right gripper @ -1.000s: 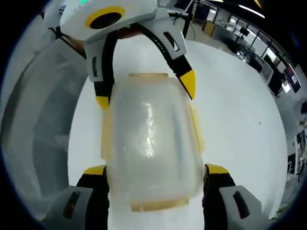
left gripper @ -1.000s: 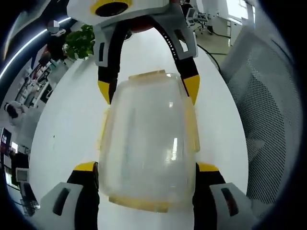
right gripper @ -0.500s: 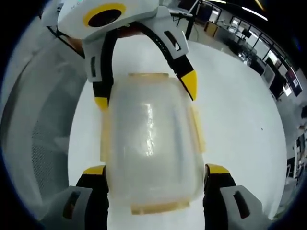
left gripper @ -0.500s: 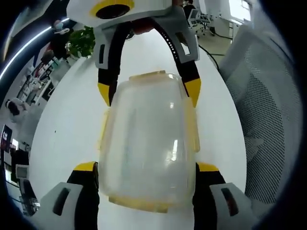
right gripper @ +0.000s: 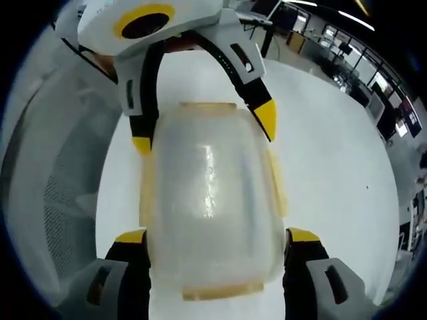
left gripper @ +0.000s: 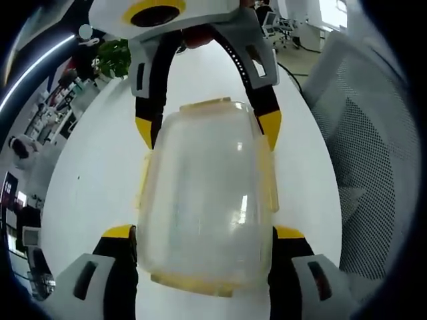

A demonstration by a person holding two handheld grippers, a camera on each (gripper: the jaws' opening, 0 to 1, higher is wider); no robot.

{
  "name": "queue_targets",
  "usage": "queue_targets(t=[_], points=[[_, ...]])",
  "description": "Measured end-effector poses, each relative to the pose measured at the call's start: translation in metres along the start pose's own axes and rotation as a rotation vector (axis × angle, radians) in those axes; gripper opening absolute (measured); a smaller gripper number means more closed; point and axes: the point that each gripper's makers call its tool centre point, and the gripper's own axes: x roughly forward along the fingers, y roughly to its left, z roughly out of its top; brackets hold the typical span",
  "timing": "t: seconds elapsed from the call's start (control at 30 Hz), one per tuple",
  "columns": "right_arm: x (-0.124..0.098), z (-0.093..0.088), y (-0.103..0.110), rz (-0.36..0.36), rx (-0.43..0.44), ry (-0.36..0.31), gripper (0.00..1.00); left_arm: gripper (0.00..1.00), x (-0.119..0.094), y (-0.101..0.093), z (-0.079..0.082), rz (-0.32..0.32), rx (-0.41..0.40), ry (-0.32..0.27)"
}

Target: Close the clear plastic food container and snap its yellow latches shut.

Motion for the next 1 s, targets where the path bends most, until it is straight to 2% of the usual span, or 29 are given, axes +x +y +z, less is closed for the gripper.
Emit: queue_targets(t=[0.47,0.57,0.67,0.77,1.0], points=[[0.001,0.001,0.000,0.006,-0.003,-0.006,0.84,0.82,0.002,0.001,0.000,-0.004,-0.004,0.008],[0.002,0.002,0.000,0.007,0.006,-0.011,0.84,0.83,0.003,0.002,-0.001,0.001,0.003,0.012],[0.003,0.004,-0.001,0.007,0.023,-0.027,0.84,0.84,0.007,0.008,0.001,0.016,-0.028,0.010],[0.003,0.005,-0.002,0.013,0.025,-0.034,0.84,0.84,0.008,0.009,-0.001,0.004,-0.002,0.037],[0.003,0.005,-0.011,0.017,0.014,-0.042,0.84,0.83,0.009,0.017,0.000,0.008,-0.016,0.020]])
